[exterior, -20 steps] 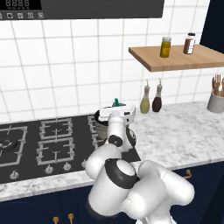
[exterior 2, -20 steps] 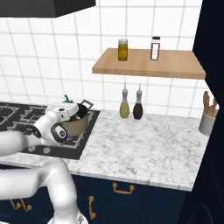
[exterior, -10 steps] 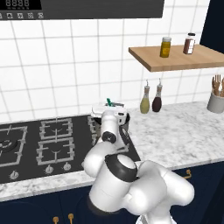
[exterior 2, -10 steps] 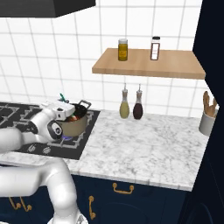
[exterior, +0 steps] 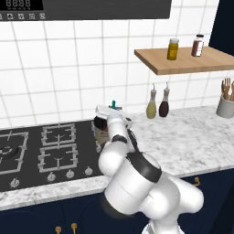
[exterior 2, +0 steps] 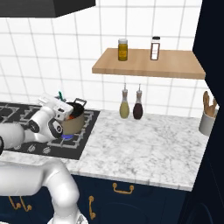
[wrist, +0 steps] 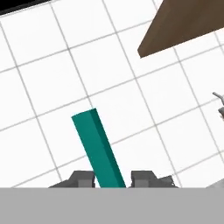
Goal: Put the tomato and eggplant in the pot. Retrieve the spatula and lightly stir the vegetables in the pot.
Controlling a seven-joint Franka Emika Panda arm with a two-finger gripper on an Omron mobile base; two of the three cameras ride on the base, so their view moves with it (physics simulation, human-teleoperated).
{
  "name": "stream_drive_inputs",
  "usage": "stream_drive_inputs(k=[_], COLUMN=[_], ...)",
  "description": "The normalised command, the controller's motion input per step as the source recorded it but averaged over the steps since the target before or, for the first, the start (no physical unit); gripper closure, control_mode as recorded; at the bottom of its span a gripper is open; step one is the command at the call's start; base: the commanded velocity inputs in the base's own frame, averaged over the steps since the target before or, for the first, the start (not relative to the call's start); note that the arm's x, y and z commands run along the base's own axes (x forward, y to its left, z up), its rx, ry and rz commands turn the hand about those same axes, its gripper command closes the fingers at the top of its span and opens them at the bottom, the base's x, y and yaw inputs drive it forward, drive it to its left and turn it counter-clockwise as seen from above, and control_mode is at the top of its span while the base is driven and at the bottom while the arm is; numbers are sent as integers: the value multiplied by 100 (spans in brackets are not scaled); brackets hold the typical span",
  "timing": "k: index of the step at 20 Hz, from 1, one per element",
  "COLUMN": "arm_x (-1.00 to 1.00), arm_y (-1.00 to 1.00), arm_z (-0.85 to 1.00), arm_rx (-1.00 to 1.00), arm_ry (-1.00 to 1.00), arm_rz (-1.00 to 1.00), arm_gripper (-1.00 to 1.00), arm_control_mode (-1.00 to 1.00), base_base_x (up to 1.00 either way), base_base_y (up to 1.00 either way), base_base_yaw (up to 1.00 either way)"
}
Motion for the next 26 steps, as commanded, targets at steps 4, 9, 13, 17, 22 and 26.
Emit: stream_drive_inputs(k=[4,9,13,17,22,26], arm_x=[-20,25,23,3,-5,-12], arm_y=[-14,-5,-2,0,22,35], arm_z=[30,-31,-40,-49,-43,-1], arm_rx=[0,-2,-34,-40,-16,1], arm_ry=[20,25,-17,-45,-29,-7], arm_rz=[0,4,7,8,8,8], arm_gripper=[100,100,100,100,100,100], arm_control_mode=[-100,-100,-100,-100,-100,-100], base_base_x=[0,0,0,0,0,0], base_base_y=[0,0,0,0,0,0], base_base_yaw=[0,0,0,0,0,0])
